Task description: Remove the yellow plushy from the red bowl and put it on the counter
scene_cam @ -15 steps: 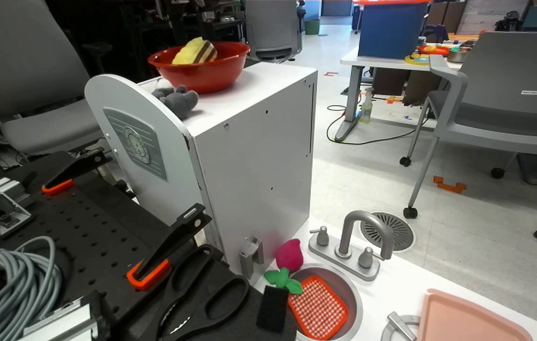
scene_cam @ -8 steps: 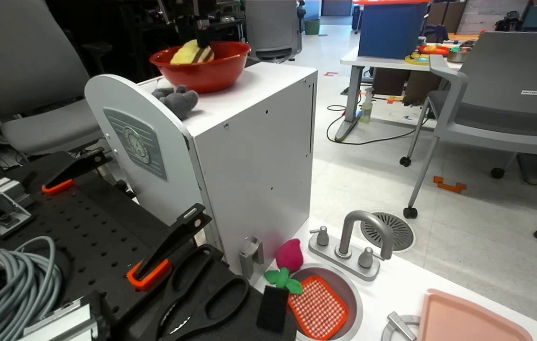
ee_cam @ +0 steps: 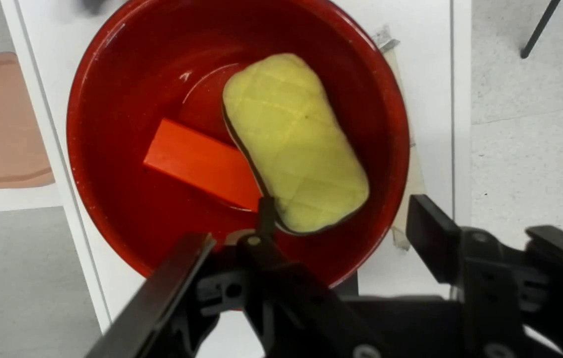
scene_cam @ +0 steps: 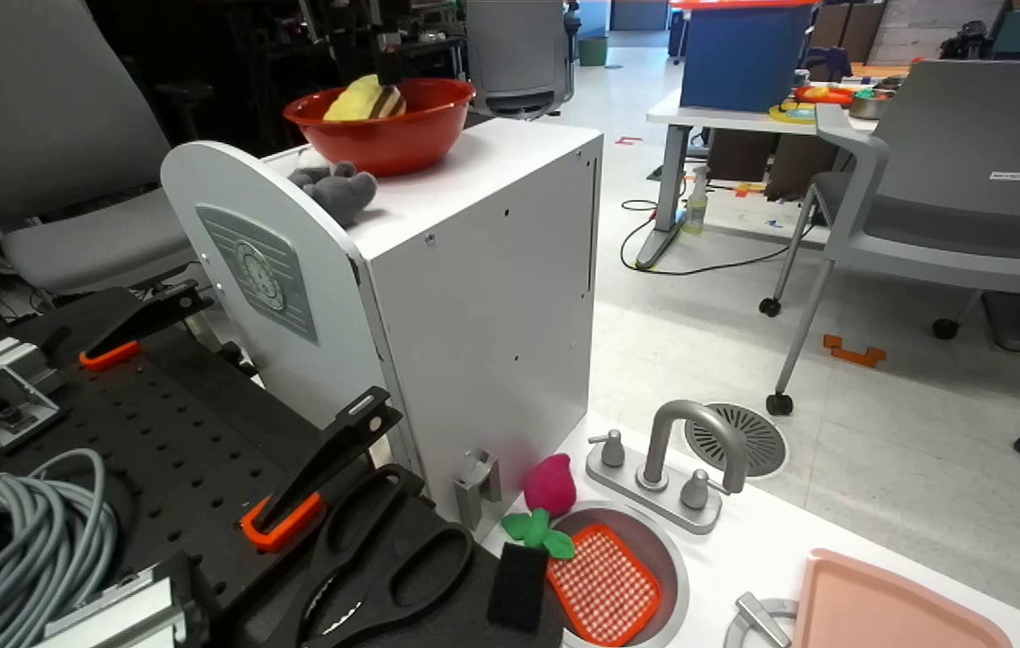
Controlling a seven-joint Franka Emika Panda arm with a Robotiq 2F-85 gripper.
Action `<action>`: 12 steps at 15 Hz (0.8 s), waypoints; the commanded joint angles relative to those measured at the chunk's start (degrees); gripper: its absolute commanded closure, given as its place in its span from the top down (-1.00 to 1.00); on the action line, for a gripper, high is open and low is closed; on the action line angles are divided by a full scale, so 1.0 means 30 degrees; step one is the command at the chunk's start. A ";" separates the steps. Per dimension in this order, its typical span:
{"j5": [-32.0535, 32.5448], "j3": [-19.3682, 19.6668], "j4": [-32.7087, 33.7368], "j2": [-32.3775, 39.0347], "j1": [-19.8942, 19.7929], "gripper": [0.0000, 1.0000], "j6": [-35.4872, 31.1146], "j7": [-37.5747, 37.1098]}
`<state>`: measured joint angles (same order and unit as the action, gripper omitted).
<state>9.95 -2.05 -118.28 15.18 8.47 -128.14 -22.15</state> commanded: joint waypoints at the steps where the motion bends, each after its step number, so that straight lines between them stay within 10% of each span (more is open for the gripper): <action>1: 0.0006 0.0034 -0.0260 -0.0421 0.0130 0.86 0.0037 -0.0285; 12: -0.0048 0.0222 -0.1723 -0.1974 -0.0152 1.00 -0.0493 -0.0778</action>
<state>9.94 -1.52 -119.80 13.03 8.08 -128.24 -22.98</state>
